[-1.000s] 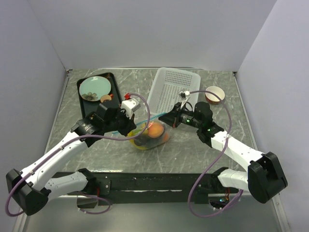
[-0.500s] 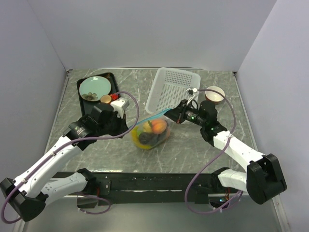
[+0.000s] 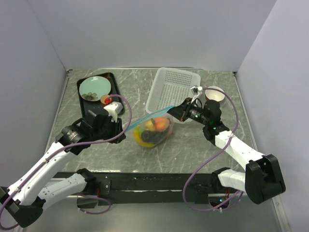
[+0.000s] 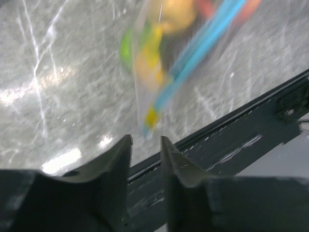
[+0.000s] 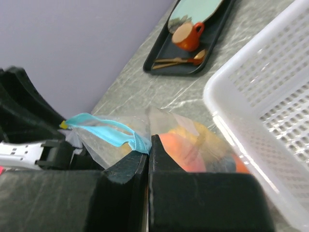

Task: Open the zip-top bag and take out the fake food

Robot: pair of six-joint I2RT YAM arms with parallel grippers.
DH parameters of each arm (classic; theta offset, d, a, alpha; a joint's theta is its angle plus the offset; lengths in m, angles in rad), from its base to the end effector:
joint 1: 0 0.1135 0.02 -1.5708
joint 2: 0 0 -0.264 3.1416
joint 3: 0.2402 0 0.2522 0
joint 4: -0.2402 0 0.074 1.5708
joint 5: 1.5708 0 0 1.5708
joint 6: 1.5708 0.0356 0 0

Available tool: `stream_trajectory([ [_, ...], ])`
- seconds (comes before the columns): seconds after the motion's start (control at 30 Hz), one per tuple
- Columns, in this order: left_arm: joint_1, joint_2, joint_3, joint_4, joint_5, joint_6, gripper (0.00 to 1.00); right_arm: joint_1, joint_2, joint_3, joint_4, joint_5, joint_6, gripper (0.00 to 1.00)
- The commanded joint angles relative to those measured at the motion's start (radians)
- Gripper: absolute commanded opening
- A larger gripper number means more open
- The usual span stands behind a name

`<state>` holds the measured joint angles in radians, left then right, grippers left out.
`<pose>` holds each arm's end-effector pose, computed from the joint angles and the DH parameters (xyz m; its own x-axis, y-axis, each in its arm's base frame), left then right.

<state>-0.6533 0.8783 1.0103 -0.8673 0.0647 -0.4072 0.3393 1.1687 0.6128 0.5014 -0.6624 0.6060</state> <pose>0.1317 -0.1037 0.3349 -0.7444 0.0721 -0.6638 0.3810 0.8623 -0.3335 0.2363 0.1066 0.2726 -0.5215 0.2922 -0.8016 -0.6624 0.4535 0.5963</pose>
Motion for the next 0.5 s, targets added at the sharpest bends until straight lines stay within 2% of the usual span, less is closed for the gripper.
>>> stream_trajectory([
  [0.0,0.007,0.005,0.075,-0.05,0.05,0.03,0.43,-0.025,0.002,-0.01,0.123,-0.003,0.009,0.0],
  [0.2,0.007,0.025,0.209,0.037,0.156,0.057,0.44,0.026,-0.004,0.002,0.056,-0.028,-0.07,0.0],
  [0.3,0.007,0.063,0.292,0.074,0.149,0.086,0.46,0.055,-0.009,0.008,0.035,-0.034,-0.1,0.0],
  [0.4,0.007,0.163,0.381,0.061,0.11,0.146,0.45,0.087,-0.004,0.019,0.025,-0.039,-0.121,0.0],
  [0.47,0.007,0.249,0.415,0.05,0.173,0.206,0.43,0.104,-0.001,0.027,0.006,-0.028,-0.14,0.0],
])
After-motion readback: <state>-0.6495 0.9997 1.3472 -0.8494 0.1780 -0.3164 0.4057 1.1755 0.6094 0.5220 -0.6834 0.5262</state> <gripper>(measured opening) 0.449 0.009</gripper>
